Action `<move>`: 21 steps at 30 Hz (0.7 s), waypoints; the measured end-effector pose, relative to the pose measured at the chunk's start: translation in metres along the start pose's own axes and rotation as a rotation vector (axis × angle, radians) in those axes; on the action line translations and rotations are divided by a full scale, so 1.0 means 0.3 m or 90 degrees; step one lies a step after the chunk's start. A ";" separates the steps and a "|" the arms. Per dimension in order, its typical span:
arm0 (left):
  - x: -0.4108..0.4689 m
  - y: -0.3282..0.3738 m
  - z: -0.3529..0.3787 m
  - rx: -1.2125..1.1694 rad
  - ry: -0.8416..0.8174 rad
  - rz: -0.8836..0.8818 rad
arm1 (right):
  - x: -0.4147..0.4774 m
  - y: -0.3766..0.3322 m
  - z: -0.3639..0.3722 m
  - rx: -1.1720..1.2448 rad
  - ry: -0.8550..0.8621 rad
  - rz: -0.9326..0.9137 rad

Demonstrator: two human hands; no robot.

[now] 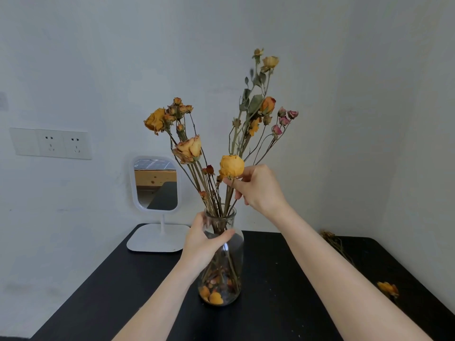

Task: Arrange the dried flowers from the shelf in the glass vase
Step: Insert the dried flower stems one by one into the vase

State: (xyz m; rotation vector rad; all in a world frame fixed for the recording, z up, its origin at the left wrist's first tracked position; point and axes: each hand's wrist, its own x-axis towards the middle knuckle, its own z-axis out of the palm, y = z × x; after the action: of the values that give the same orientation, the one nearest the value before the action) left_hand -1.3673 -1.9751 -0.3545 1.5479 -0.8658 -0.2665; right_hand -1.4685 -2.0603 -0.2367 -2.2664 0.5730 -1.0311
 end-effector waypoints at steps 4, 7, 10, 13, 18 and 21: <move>0.001 0.000 0.001 -0.002 0.002 -0.001 | -0.011 0.021 -0.002 0.026 0.058 -0.013; -0.003 -0.002 -0.001 -0.009 -0.001 0.005 | -0.033 0.048 0.026 -0.034 -0.015 0.023; -0.008 0.000 -0.002 -0.022 -0.007 0.018 | -0.065 0.087 0.068 -0.070 -0.058 0.066; -0.006 0.001 -0.002 -0.024 -0.009 0.023 | -0.076 0.105 0.076 -0.044 -0.043 0.069; -0.005 0.000 -0.005 -0.019 -0.008 0.024 | -0.078 0.098 0.060 -0.019 -0.007 0.055; -0.004 0.002 -0.006 -0.021 -0.017 0.030 | -0.093 0.108 0.071 -0.025 -0.040 0.060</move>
State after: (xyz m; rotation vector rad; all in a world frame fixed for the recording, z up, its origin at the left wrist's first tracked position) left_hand -1.3673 -1.9729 -0.3539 1.4941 -0.9124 -0.2670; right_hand -1.4734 -2.0609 -0.2842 -2.2741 0.6716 -0.9064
